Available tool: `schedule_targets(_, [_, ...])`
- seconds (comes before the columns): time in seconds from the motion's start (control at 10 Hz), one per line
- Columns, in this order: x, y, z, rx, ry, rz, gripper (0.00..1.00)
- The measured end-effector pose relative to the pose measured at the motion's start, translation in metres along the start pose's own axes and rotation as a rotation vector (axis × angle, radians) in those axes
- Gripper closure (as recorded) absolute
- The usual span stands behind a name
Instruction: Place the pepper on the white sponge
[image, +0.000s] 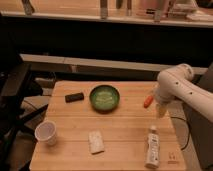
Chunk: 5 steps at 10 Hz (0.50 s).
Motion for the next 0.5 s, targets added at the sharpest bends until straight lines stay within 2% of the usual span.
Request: schedule_targets(0.5, [0.005,-0.007,0.014,0.009,0.0,-0.012,0.2])
